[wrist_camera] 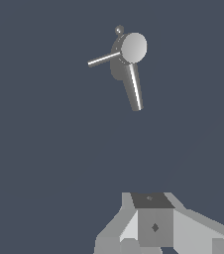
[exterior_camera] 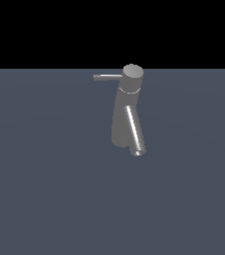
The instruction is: Turn on the faucet by rotating a designated handle.
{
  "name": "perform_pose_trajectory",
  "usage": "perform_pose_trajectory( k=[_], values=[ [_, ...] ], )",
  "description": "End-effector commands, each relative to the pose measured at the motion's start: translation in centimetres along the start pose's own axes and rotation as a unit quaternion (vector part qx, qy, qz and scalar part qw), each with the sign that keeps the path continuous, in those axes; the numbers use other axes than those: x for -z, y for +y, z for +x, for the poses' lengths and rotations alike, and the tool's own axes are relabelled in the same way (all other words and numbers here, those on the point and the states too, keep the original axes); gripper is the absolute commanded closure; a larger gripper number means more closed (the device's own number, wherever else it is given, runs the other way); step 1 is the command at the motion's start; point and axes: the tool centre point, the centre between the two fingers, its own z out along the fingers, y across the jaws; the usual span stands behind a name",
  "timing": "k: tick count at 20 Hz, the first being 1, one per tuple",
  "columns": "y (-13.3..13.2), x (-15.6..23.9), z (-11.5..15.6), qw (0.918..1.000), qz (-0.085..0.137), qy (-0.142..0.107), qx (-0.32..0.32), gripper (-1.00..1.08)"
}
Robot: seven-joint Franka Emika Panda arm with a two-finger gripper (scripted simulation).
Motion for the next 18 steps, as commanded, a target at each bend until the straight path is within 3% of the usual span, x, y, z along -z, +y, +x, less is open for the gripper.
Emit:
perform_pose_trajectory(
  k=[1, 9, 18],
  values=[
    [-0.4, -0.9, 0.4, 0.9998, 0.007, 0.006, -0.020, 1.08],
    [-2.3, -4.4, 2.4, 0.9929, 0.037, 0.033, -0.108, 1.08],
    [-4.3, -8.3, 5.5, 0.9733, 0.071, 0.064, -0.208, 1.08]
  ],
)
